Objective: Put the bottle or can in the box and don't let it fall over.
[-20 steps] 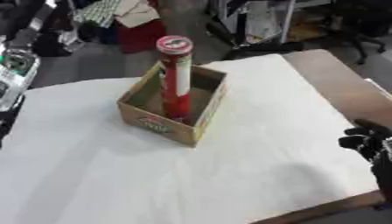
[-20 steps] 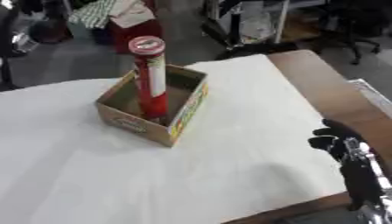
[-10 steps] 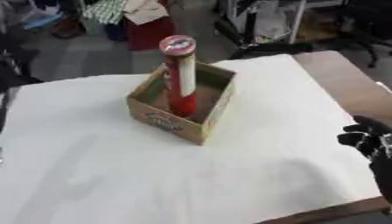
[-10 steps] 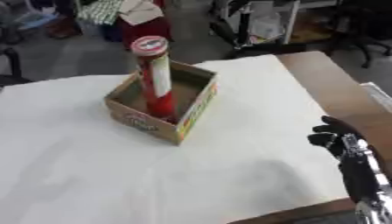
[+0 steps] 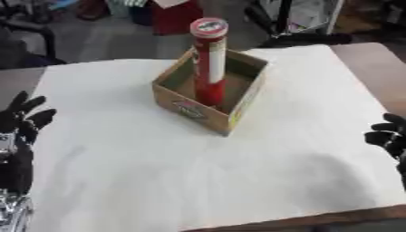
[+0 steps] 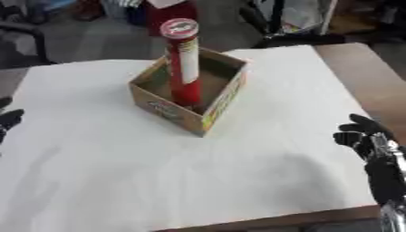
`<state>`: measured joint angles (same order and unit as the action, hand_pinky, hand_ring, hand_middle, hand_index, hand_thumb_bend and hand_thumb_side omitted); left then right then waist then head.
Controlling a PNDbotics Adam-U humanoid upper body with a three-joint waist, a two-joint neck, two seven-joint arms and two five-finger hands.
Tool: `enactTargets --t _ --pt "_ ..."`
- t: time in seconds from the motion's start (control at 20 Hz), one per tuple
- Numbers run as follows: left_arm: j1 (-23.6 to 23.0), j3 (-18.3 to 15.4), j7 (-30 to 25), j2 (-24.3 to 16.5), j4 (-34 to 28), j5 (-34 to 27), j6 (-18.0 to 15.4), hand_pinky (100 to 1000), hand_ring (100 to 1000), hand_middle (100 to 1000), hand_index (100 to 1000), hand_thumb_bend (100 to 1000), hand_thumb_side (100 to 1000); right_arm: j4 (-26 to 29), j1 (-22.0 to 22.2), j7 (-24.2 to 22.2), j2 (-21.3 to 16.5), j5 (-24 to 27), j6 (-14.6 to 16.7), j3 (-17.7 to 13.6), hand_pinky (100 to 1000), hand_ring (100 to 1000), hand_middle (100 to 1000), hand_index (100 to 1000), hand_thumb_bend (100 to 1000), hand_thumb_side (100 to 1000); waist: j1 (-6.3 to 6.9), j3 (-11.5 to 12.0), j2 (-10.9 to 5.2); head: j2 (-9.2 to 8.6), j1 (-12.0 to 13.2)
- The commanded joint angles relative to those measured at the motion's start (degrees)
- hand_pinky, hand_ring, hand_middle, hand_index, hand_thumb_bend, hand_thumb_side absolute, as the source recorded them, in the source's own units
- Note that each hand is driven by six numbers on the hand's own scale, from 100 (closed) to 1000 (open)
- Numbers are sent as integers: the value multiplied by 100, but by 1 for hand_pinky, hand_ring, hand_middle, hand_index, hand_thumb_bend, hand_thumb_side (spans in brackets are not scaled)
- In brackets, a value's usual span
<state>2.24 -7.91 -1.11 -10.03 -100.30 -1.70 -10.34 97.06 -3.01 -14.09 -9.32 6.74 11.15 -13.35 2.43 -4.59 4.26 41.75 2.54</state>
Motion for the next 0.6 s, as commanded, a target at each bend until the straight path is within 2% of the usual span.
enactTargets --t 0.05,0.6 --pt "29 71 -115 5 54 -213 81 865 769 821 1000 546 1000 71 -47 -30 -103 -25 13 9 729 660 642 817 100 845 -12 -8 -76 58 98" --pt "63 148 -231 41 75 -538 129 857 758 810 1000 546 1000 43 -18 -29 -113 -55 22 -8 729 658 640 812 100 844 -28 18 -67 88 79"
